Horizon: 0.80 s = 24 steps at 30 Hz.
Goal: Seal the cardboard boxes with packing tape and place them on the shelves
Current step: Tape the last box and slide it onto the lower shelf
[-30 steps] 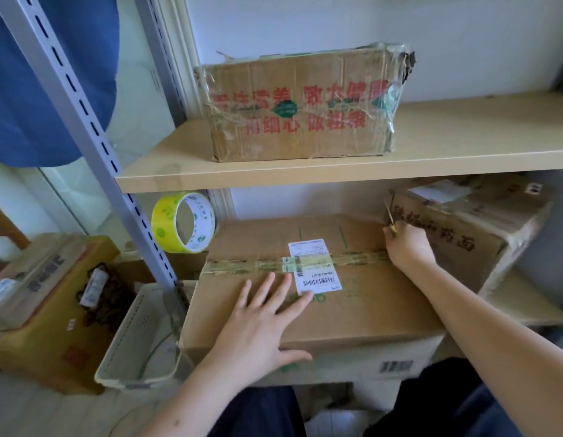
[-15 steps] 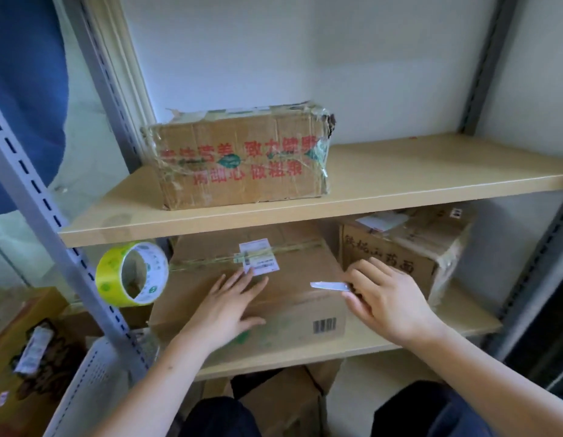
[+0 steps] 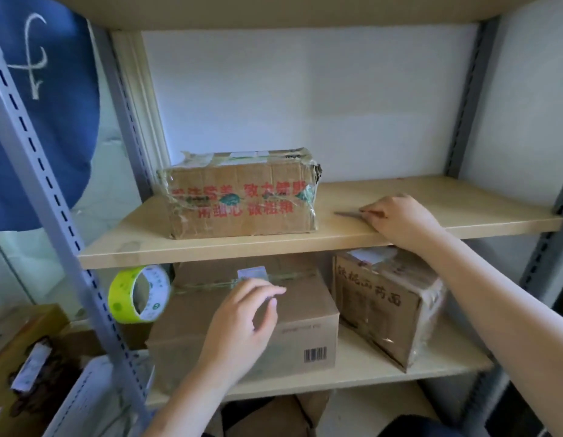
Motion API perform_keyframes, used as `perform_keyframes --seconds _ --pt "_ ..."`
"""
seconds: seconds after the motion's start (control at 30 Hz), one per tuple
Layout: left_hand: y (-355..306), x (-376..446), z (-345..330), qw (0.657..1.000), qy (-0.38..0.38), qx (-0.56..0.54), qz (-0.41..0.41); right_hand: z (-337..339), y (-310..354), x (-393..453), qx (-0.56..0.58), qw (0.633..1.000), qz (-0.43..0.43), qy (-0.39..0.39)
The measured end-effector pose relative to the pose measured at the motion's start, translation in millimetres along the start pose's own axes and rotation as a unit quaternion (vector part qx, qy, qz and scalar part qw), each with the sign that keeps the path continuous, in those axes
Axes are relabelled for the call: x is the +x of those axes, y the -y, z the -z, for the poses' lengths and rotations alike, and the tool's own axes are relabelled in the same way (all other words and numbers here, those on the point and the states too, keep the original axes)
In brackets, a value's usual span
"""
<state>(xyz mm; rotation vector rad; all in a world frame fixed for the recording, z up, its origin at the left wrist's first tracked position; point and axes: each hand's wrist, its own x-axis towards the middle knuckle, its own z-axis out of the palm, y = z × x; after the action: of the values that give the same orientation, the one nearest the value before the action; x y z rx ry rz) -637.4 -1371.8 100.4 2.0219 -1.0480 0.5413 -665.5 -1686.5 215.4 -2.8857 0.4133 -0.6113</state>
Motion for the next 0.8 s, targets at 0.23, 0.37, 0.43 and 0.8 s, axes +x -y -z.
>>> perform_keyframes --seconds 0.23,0.37,0.43,0.8 --pt "43.6 -92.4 -25.5 0.981 0.154 0.104 0.058 -35.0 34.4 -68.0 0.042 0.908 0.229 -0.349" --pt "73.4 -136.2 -61.7 0.904 0.320 0.170 0.229 -134.6 52.2 -161.1 0.069 0.932 0.335 -0.117" --pt "112.5 -154.5 -86.8 0.840 0.359 0.167 0.371 -203.6 54.1 -188.9 0.045 0.969 0.188 0.155" --pt "192.1 -260.0 -187.0 0.666 0.084 -0.064 0.738 -435.8 17.6 -190.7 0.364 0.806 -0.388 0.260"
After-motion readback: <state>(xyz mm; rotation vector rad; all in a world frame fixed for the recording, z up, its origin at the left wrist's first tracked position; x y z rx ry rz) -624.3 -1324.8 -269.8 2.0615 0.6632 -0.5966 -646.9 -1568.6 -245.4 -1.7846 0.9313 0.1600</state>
